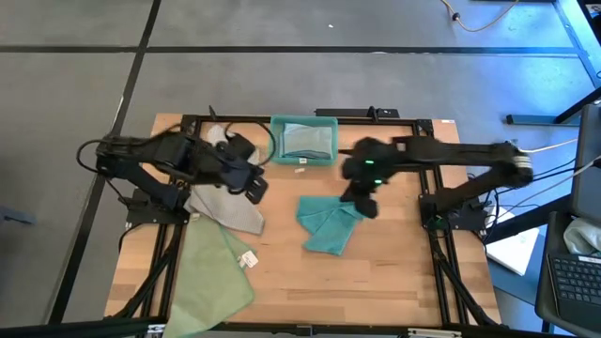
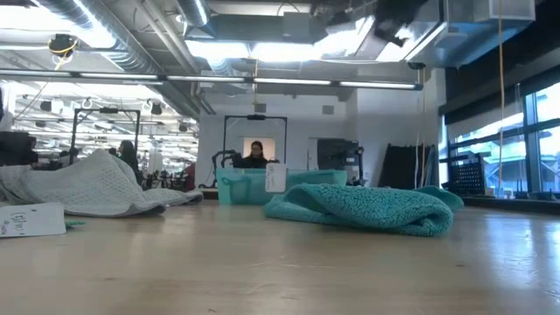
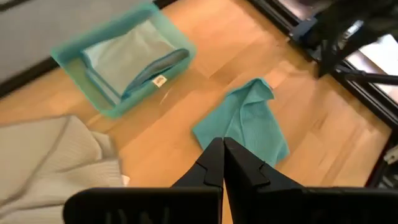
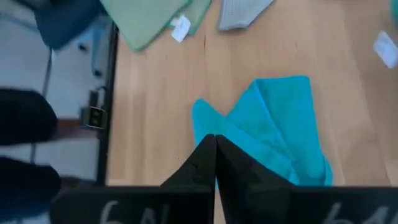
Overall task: Fold microfiber towels
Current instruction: Prepare the blue towel
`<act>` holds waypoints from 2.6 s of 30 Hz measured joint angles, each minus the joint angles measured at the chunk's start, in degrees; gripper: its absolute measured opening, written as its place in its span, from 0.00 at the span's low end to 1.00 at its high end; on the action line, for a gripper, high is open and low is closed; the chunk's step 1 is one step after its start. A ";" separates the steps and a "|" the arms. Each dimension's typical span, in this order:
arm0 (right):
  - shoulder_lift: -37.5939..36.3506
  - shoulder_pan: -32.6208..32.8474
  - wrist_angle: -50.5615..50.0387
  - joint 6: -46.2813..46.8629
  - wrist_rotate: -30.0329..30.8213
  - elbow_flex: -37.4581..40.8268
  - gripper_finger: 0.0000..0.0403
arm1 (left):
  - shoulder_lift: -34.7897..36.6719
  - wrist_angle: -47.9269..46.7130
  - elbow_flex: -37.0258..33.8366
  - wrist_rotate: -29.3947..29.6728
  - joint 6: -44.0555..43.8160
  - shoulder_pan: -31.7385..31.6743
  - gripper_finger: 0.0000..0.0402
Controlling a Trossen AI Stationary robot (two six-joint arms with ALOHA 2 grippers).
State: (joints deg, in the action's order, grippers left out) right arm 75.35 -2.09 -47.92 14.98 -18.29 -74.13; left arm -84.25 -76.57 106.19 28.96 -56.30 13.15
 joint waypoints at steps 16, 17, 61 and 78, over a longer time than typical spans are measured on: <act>-32.24 17.05 -6.56 25.50 16.59 10.49 0.03 | -14.36 8.93 -0.27 -16.80 -3.36 1.00 0.00; -33.40 17.67 -6.49 26.19 16.73 11.05 0.03 | -16.50 9.35 -0.28 -18.56 -3.35 1.00 0.00; -44.36 22.48 -6.82 32.42 14.91 12.71 0.03 | -24.39 74.09 -44.73 -47.57 -16.95 -6.02 0.45; -41.81 22.48 -3.77 35.96 22.32 12.68 0.03 | -24.96 90.60 -55.12 -51.89 -24.51 -8.55 0.45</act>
State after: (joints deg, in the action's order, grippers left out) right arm 33.53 20.38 -51.69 50.94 4.03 -61.45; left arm -109.21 14.03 51.07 -22.93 -80.80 4.60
